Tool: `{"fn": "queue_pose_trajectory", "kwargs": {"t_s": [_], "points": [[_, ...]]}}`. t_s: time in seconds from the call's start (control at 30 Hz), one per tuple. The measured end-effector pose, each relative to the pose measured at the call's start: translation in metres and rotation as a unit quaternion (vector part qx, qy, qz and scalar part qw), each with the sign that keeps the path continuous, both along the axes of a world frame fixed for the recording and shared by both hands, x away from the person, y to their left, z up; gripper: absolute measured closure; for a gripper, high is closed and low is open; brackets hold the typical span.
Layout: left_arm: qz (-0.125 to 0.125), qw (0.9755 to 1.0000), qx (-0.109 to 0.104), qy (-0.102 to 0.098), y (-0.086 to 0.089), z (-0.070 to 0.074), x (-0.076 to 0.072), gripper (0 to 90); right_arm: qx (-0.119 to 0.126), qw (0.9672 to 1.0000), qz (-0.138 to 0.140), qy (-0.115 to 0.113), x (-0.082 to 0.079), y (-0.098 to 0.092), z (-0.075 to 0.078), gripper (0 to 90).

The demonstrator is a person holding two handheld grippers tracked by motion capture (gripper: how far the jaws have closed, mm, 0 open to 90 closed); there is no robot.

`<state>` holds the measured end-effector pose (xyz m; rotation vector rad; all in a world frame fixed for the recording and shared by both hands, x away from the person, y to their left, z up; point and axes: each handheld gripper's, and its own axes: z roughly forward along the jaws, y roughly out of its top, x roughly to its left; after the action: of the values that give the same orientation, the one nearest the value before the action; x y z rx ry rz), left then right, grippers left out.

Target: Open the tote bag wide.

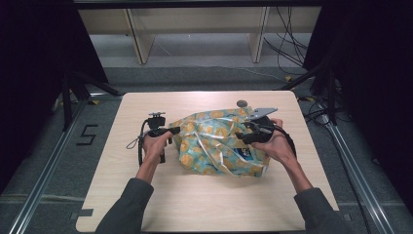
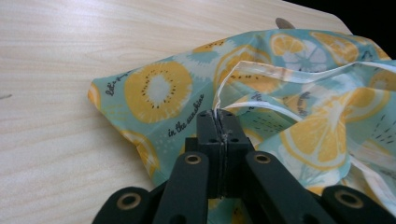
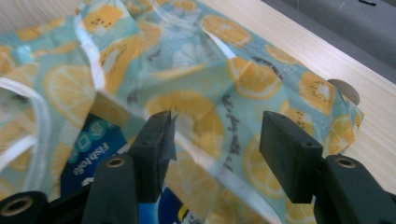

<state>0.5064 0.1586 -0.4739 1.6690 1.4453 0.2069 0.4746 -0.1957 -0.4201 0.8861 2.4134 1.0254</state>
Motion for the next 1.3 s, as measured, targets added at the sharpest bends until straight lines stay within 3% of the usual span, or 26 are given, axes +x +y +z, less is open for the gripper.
{"fn": "queue_pose_trajectory", "kwargs": {"t_s": [0.07, 0.13, 0.23, 0.33, 0.37, 0.47, 0.53, 0.57, 0.6, 0.67, 0.7, 0.83, 0.93, 1.0, 1.03, 1.07, 1.13, 1.2, 1.23, 1.3], "points": [[-0.002, 1.0, 0.0, -0.004, -0.001, 0.003, -0.002, 88.8, -0.028, 0.9996, -0.003, -0.009, 0.005, 0.005, -0.005, 60.4], [-0.01, 0.9999, 0.005, -0.011, -0.002, 0.006, -0.004, 88.6, -0.054, 0.9983, -0.017, -0.017, 0.013, 0.007, -0.01, 88.9], [-0.039, 0.999, 0.012, -0.019, -0.002, 0.014, -0.011, 83.2, -0.071, 0.9965, -0.04, -0.02, 0.029, 0.009, -0.01, 90.0], [-0.052, 0.9979, 0.015, -0.035, 0.002, 0.025, -0.017, 83.7, -0.05, 0.9979, -0.041, -0.01, 0.036, 0.008, -0.003, 90.0], [-0.048, 0.9982, 0.003, -0.036, 0.002, 0.026, -0.018, 87.6, -0.04, 0.9984, -0.034, -0.02, 0.036, 0.01, -0.001, 90.0], [-0.052, 0.9977, 0.023, -0.037, 0.006, 0.029, -0.015, 89.1, -0.035, 0.9992, -0.015, -0.012, 0.024, 0.011, 0.011, 90.0], [-0.046, 0.9982, 0.013, -0.036, 0.005, 0.027, -0.014, 89.3, -0.023, 0.9997, -0.006, -0.002, 0.012, 0.008, 0.018, 90.0], [-0.039, 0.9986, 0.009, -0.036, 0.005, 0.026, -0.013, 89.2, -0.025, 0.9995, 0.003, 0.016, 0.005, 0.004, 0.022, 90.0], [-0.038, 0.9986, 0.008, -0.035, 0.005, 0.025, -0.013, 89.3, -0.014, 0.9997, 0.013, 0.014, -0.001, 0.001, 0.021, 90.0], [-0.026, 0.9991, -0.004, -0.032, 0.005, 0.023, -0.011, 89.2, -0.012, 0.9986, 0.037, 0.036, -0.011, -0.002, 0.019, 90.0], [-0.021, 0.9993, -0.01, -0.03, 0.005, 0.022, -0.01, 89.2, -0.015, 0.9978, 0.053, 0.037, -0.014, -0.002, 0.016, 90.0], [-0.027, 0.9991, -0.011, -0.032, 0.0, 0.025, -0.01, 89.2, -0.022, 0.9937, 0.08, 0.074, -0.017, 0.014, -0.003, 90.0], [-0.031, 0.9988, -0.009, -0.038, 0.0, 0.03, -0.012, 89.1, -0.03, 0.9933, 0.08, 0.078, -0.005, 0.027, -0.013, 90.0], [-0.047, 0.9983, -0.002, -0.036, 0.0, 0.031, -0.014, 88.8, -0.022, 0.9957, 0.052, 0.073, 0.008, 0.031, -0.009, 90.0], [-0.065, 0.9974, 0.002, -0.033, -0.001, 0.031, -0.016, 88.2, -0.022, 0.9972, 0.05, 0.05, 0.019, 0.031, -0.006, 90.0], [-0.085, 0.996, 0.01, -0.025, -0.002, 0.032, -0.02, 84.7, -0.025, 0.9978, 0.04, 0.047, 0.03, 0.031, -0.004, 90.0], [-0.102, 0.9931, 0.045, -0.035, -0.002, 0.038, -0.032, 75.3, -0.034, 0.9979, 0.004, 0.054, 0.049, 0.031, -0.002, 90.0], [-0.116, 0.9916, 0.033, -0.047, 0.004, 0.047, -0.044, 72.0, -0.049, 0.9967, -0.016, 0.062, 0.067, 0.031, -0.004, 90.0], [-0.109, 0.9922, 0.018, -0.058, 0.007, 0.054, -0.052, 70.6, -0.048, 0.9965, -0.033, 0.06, 0.073, 0.031, -0.006, 90.0], [-0.107, 0.9903, 0.016, -0.087, 0.011, 0.065, -0.06, 75.6, -0.045, 0.9957, -0.045, 0.067, 0.084, 0.027, -0.008, 90.0]]}}
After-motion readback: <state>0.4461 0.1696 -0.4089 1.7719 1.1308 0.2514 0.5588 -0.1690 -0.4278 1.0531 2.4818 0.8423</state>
